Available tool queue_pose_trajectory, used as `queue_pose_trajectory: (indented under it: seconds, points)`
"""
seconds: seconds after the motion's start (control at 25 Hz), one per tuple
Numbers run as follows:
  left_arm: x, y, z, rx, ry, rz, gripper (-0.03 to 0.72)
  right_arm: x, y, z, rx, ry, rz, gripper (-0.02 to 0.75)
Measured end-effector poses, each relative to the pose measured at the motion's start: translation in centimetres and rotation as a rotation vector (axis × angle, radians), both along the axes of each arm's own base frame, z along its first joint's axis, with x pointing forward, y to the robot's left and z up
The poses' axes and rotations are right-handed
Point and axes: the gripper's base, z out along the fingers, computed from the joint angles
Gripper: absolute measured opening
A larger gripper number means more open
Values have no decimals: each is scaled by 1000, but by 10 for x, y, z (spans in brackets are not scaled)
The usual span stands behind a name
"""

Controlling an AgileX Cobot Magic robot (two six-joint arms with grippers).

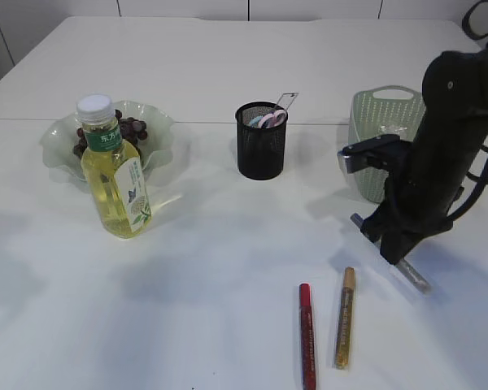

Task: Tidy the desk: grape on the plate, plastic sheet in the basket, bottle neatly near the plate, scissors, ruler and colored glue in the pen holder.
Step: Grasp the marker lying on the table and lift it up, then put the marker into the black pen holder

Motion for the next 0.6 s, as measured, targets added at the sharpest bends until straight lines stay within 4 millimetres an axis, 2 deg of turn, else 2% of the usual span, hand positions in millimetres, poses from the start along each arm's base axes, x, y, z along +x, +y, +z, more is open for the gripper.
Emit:
queue_pose_trajectory:
  seconds: [0.28, 0.6]
  points:
    - [0, 0, 0, 1, -2, 0, 290, 20, 20, 56, 201, -120, 32, 50]
    - [0, 0, 0, 2, 3, -1, 289, 47, 46, 116, 589, -332, 95, 50]
